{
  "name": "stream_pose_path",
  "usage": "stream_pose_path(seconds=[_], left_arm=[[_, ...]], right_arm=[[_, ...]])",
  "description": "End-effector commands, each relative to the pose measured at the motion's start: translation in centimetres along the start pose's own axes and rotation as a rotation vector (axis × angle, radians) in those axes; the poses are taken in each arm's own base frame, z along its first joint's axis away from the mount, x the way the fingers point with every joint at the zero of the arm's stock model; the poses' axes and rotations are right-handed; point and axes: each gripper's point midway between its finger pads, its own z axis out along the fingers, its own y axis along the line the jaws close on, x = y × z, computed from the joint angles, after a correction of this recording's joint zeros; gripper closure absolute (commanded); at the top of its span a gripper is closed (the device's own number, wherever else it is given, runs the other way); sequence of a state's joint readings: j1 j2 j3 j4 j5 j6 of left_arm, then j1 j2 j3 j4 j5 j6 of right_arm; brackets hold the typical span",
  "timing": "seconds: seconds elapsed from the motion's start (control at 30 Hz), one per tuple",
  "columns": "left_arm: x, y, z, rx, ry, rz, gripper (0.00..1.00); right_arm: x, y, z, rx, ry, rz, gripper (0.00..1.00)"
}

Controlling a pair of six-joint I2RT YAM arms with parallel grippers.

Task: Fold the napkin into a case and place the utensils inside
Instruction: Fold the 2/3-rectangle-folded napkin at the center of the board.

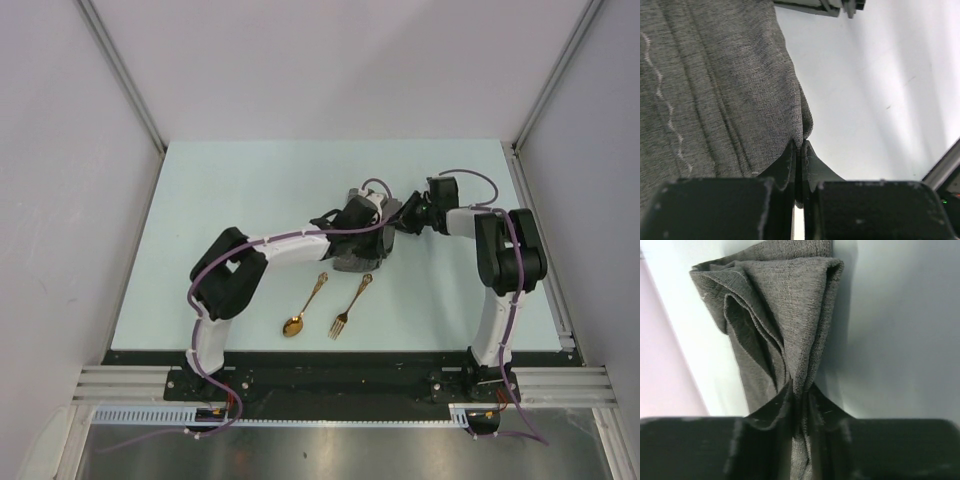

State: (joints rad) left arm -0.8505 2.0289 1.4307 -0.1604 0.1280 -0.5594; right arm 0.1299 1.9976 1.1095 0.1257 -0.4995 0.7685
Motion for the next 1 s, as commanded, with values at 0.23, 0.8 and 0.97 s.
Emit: stream_pose_path(seconds=[0.23, 0.8, 0.97], left_arm=[[-1.1, -4.8, 0.0, 0.275, -0.047, -0.158, 1.0], [0.4, -3.0, -0.5, 0.247, -0.082, -0.198, 1.0], [1.8, -1.9, -0.9, 0.224, -0.081, -0.212, 1.0]], right_arm=[[-3.4, -0.2, -1.7, 0.327, -0.092, -0.275, 1.0], [-4.6, 2.2, -2.3, 0.433, -0.145, -0.419, 1.0], [-4.1, 3.7, -1.0, 0.43, -0.132, -0.427, 0.97]])
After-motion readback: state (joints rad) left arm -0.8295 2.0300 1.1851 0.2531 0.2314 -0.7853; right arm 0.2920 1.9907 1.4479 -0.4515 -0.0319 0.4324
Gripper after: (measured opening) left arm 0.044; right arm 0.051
